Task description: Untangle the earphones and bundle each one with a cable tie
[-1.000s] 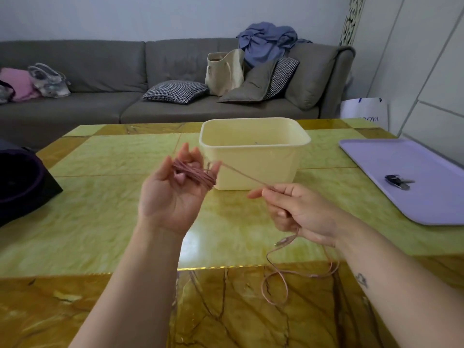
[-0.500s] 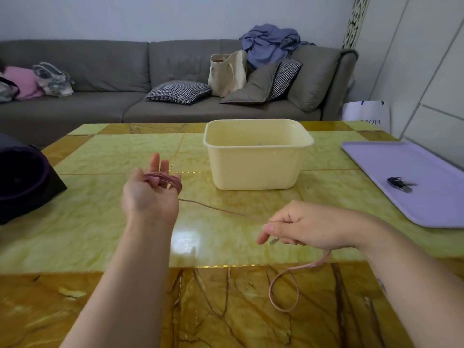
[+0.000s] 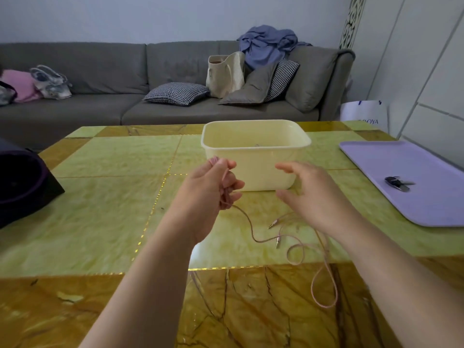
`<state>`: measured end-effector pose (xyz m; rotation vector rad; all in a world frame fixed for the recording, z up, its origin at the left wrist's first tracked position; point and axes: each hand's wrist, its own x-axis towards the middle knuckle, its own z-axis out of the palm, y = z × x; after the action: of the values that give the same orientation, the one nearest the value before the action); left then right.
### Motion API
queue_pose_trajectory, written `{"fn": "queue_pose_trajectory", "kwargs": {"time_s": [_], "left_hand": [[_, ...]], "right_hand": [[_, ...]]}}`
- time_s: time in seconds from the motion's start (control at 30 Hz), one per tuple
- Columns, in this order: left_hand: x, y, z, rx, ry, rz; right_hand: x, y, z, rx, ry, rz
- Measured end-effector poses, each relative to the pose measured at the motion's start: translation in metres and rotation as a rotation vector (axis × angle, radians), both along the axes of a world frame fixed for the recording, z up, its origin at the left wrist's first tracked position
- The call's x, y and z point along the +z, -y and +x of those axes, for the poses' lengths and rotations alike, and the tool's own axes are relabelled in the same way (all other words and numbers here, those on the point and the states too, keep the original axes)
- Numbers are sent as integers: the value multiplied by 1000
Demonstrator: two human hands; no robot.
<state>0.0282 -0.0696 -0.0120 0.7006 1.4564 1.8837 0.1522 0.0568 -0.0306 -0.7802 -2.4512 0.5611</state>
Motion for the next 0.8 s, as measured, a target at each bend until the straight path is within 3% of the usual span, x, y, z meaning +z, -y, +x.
{"fn": "queue_pose_trajectory", "kwargs": {"time_s": [0.07,0.2,0.27,0.43,0.5,0.57,0.63,0.67,0.8], "left_hand": [[0,-1,5,10,-132,-30],[3,0,12,50,-369,-50],[5,1,14,56,-399,-45],[8,2,10,164,-625,-20],[4,3,1,230,-709,-29],[-2,5,-9,229,-719,-111],[-6,11,-16,59,-669,-225],[-7,14,-16,-91,-610,-281],[-11,18,3,-714,-277,-325]], "right_hand": [[6,9,-1,90,-41,-85],[5,37,-12,412,-57,-544],[1,46,-18,462,-136,-675],[11,48,-12,442,-66,-638],[21,43,-6,461,-138,-659],[28,31,0,455,-333,-826],[30,17,2,384,-537,-937],[27,10,2,327,-561,-885],[10,-1,-1,154,-364,-499]]}}
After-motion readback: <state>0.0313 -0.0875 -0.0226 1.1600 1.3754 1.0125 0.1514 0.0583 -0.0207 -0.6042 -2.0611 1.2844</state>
